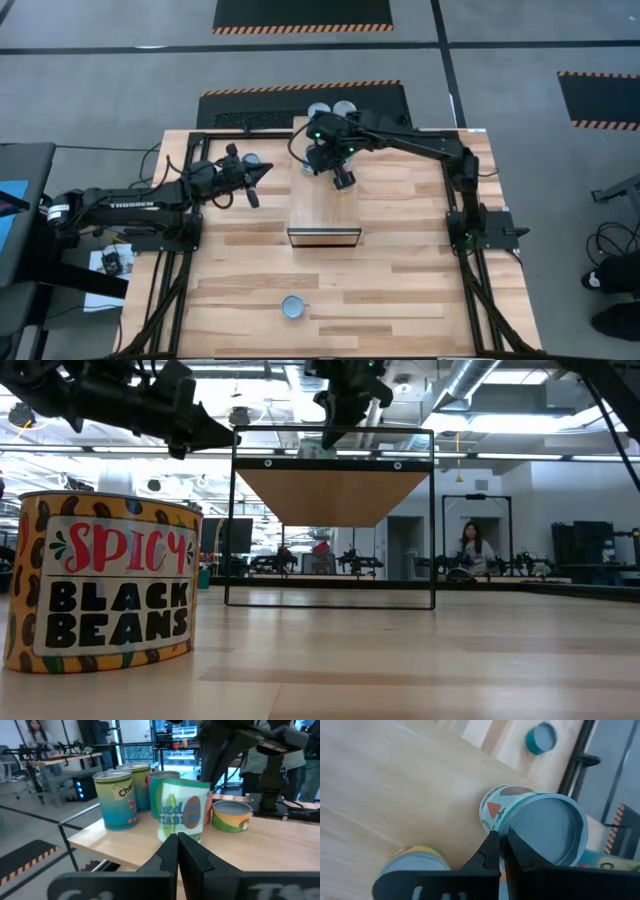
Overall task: Pick and place cans onto a shelf
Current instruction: Put the canned mixed vegetables on the shelf
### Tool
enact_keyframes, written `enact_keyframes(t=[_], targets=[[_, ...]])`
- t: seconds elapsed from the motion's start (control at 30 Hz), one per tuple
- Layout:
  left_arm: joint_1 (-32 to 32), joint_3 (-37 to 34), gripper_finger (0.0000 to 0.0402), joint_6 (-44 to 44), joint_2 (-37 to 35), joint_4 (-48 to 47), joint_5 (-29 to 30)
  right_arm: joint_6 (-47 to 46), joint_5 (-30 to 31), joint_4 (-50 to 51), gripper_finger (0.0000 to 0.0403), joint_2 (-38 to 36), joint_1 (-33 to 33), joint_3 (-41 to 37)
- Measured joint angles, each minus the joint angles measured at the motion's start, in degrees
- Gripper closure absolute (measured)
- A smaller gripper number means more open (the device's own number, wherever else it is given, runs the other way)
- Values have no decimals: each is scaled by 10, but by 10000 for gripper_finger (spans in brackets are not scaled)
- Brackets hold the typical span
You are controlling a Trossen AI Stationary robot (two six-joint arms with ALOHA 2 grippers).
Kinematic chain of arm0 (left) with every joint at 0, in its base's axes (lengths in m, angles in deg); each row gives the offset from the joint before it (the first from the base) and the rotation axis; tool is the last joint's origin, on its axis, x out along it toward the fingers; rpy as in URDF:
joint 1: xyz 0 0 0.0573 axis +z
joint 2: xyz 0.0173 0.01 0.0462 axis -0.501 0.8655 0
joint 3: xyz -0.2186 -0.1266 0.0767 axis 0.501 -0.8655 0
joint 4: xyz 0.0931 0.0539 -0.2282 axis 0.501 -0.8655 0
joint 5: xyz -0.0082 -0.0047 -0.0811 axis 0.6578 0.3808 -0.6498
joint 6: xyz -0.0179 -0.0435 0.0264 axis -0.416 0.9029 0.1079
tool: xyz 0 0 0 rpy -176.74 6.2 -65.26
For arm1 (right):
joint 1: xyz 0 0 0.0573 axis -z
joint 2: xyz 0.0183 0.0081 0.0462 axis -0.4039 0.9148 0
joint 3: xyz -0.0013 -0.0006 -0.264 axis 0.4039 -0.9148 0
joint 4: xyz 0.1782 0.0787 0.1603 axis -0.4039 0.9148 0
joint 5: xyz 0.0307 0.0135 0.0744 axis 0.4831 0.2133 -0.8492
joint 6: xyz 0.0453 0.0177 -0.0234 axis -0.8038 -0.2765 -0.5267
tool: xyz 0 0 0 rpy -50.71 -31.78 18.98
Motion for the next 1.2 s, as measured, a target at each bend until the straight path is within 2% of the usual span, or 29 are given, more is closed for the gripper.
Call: enact_keyframes(t=[0.2, 0.63, 0.9, 1.2], targets=[[5, 0, 401, 10, 2, 0, -27, -4, 8, 0, 388, -4, 3, 0], [5, 0, 401, 15, 2, -3, -28, -3, 19, 1, 386, -1, 13, 0], [5, 0, 401, 15, 2, -6, -28, -3, 15, 1, 364, -1, 20, 0], [5, 0, 401, 17, 2, -5, -42, -7, 12, -2, 372, -1, 30, -1]])
